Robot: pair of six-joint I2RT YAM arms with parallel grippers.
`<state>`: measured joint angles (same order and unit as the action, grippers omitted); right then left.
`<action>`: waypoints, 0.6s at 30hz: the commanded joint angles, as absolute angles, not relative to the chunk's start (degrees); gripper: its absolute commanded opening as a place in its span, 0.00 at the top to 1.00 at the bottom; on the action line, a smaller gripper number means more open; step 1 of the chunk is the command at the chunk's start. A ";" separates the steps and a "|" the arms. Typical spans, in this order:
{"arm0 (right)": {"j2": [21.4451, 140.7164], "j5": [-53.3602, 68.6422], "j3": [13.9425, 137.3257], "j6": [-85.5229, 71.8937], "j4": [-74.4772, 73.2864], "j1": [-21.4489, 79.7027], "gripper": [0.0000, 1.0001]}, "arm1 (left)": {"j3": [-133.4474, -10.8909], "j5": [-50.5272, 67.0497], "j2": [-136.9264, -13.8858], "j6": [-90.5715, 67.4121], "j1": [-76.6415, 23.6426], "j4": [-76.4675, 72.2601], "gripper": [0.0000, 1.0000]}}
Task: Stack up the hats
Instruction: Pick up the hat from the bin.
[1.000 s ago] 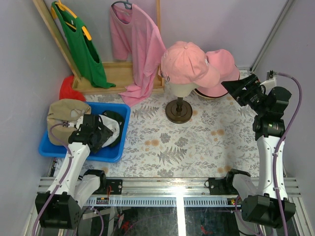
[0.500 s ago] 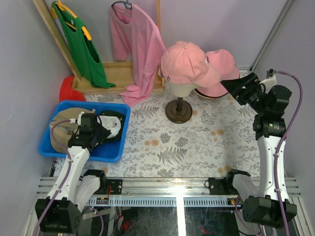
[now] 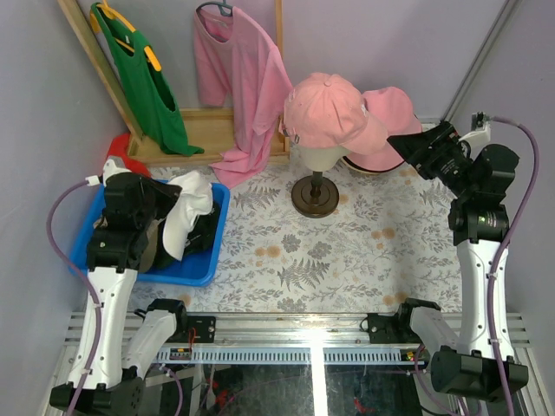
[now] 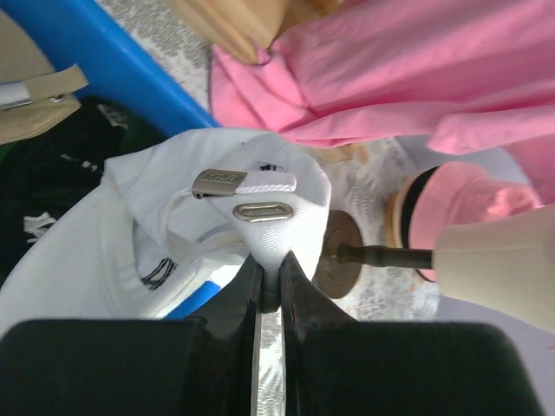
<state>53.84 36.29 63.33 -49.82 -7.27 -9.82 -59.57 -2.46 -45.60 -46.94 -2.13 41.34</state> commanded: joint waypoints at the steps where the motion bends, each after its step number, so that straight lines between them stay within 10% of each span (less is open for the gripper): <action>1: 53.38 35.60 68.93 -47.47 -8.32 -7.40 0.15 | -65.35 -0.16 -45.13 -49.99 -1.69 42.01 1.00; 18: 45.51 34.58 70.23 -66.89 -1.60 2.11 0.13 | -77.00 2.27 -48.86 -82.98 -1.69 25.45 1.00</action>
